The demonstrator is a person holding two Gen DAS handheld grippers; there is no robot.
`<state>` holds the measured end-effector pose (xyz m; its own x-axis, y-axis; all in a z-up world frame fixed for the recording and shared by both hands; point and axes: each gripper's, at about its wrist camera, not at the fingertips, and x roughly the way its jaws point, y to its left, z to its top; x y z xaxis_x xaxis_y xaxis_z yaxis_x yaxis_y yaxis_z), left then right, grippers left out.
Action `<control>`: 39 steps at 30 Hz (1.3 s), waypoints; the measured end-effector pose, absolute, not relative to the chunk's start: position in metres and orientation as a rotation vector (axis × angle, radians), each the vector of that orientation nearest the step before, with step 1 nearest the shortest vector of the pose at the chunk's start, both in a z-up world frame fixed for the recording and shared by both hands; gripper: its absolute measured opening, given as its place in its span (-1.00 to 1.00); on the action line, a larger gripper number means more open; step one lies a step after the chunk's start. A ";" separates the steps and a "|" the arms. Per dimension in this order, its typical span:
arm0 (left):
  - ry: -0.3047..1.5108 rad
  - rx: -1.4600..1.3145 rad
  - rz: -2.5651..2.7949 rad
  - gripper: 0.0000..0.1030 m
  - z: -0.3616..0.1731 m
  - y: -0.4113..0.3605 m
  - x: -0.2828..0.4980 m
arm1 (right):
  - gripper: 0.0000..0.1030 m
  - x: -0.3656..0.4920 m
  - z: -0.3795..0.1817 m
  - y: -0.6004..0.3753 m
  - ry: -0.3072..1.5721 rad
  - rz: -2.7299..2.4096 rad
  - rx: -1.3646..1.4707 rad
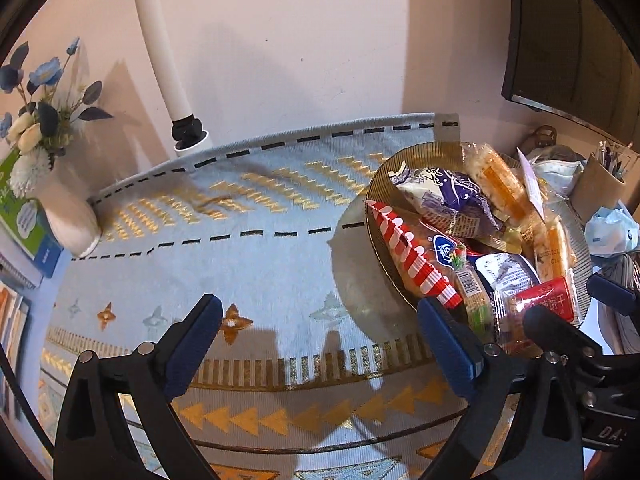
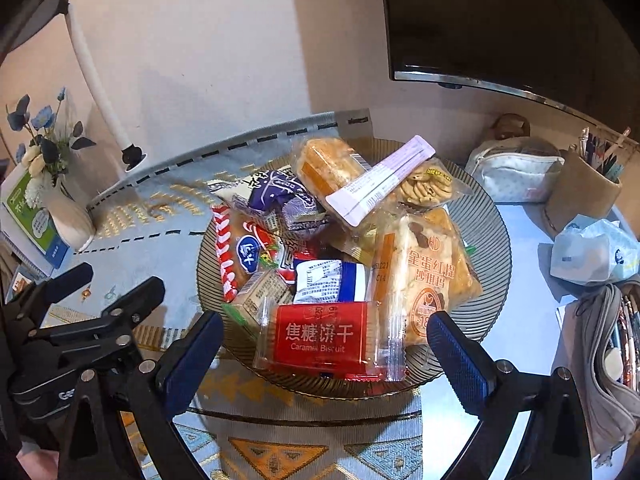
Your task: Organize snacks
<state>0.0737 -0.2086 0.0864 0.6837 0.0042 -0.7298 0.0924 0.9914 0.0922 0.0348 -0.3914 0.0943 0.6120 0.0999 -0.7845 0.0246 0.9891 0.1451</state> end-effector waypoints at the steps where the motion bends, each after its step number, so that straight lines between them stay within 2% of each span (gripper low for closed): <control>1: 0.817 0.124 -0.048 0.90 0.086 -0.209 0.073 | 0.96 0.035 0.095 -0.391 0.910 0.043 0.143; 39: 0.830 0.101 -0.016 0.93 0.085 -0.206 0.080 | 0.96 0.039 0.094 -0.381 0.923 0.042 0.119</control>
<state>0.0800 -0.2056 0.0853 0.6752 0.0256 -0.7372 0.0534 0.9951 0.0834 0.0390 -0.3808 0.0939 0.6034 0.0876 -0.7927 0.0147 0.9926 0.1208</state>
